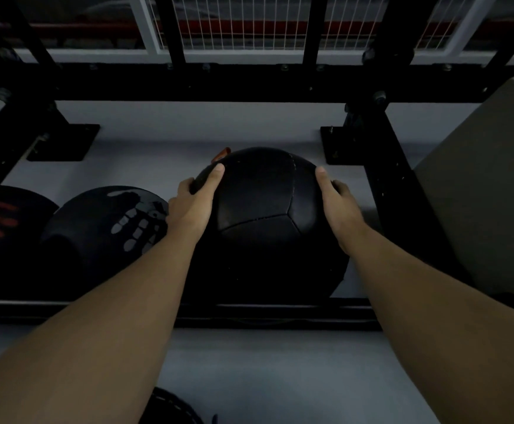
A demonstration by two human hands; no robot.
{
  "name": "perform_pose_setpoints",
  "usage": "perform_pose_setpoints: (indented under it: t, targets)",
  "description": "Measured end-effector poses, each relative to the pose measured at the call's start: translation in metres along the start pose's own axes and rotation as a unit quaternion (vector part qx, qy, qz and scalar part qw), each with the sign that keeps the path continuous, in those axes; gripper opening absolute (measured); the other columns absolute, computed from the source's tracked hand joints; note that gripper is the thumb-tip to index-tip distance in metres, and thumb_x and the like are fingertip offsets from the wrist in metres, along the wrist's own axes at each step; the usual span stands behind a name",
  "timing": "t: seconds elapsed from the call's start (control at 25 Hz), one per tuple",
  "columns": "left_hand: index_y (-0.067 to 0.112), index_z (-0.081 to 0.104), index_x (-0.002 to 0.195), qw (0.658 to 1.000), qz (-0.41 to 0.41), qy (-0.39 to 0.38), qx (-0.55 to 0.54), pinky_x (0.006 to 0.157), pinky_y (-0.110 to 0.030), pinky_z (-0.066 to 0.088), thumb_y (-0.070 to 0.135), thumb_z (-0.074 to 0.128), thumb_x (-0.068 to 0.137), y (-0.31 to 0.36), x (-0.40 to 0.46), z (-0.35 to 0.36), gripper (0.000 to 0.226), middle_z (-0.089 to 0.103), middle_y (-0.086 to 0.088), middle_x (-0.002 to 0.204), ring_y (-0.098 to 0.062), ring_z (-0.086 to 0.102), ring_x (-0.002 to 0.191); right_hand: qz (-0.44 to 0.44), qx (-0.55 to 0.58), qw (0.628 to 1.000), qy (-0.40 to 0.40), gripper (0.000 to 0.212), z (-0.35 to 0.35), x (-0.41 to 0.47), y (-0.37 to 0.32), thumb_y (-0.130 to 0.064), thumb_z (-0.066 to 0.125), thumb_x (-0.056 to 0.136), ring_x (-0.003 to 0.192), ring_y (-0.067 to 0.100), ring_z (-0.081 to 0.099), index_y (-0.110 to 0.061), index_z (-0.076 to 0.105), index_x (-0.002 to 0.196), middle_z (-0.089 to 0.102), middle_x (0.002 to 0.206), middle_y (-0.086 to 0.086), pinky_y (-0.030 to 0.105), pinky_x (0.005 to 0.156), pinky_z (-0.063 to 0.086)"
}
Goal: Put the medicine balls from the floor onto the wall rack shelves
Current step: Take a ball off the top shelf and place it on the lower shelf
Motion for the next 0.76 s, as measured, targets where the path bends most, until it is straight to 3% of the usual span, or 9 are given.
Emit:
perform_pose_setpoints:
  t: [0.2, 0.36, 0.56, 0.76]
  targets:
    - [0.036, 0.052, 0.158, 0.999, 0.014, 0.002, -0.042, 0.128, -0.054, 0.041, 0.096, 0.052, 0.074, 0.000, -0.009, 0.001, 0.103, 0.055, -0.007, 0.161, -0.036, 0.051, 0.152, -0.014, 0.029, 0.999, 0.006, 0.111, -0.005, -0.011, 0.001, -0.099, 0.043, 0.065, 0.145, 0.038, 0.055, -0.040, 0.047, 0.159, 0.056, 0.159, 0.010, 0.054, 0.124, 0.044]
    - [0.039, 0.054, 0.154, 0.996, 0.053, 0.018, -0.076, 0.126, -0.053, 0.045, 0.096, 0.053, 0.070, 0.007, -0.029, -0.008, 0.101, 0.058, -0.005, 0.157, -0.033, 0.054, 0.149, -0.051, 0.069, 0.996, 0.022, 0.107, -0.011, -0.033, -0.008, -0.096, 0.048, 0.066, 0.143, 0.033, 0.057, -0.042, 0.049, 0.159, 0.057, 0.156, 0.006, 0.052, 0.122, 0.046]
    - [0.038, 0.058, 0.150, 0.983, 0.118, 0.054, -0.129, 0.124, -0.049, 0.049, 0.090, 0.057, 0.073, 0.021, -0.051, -0.016, 0.093, 0.060, -0.003, 0.153, -0.026, 0.059, 0.144, -0.116, 0.101, 0.986, 0.056, 0.093, -0.024, -0.060, -0.025, -0.087, 0.050, 0.082, 0.151, 0.030, 0.049, -0.041, 0.046, 0.162, 0.052, 0.162, 0.005, 0.055, 0.126, 0.040]
    - [0.033, 0.061, 0.150, 0.981, 0.140, 0.063, -0.123, 0.122, -0.046, 0.051, 0.085, 0.060, 0.077, 0.062, -0.073, -0.026, 0.089, 0.063, -0.002, 0.152, -0.022, 0.063, 0.140, -0.122, 0.116, 0.983, 0.070, 0.079, -0.047, -0.074, -0.052, -0.075, 0.054, 0.096, 0.156, 0.027, 0.043, -0.039, 0.042, 0.166, 0.043, 0.168, 0.001, 0.054, 0.128, 0.038]
Point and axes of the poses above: each hand's wrist, its own x-axis towards the middle knuckle, its own z-axis out of the palm, y = z × x, the point moved 3 cm from there along x, towards the middle knuckle
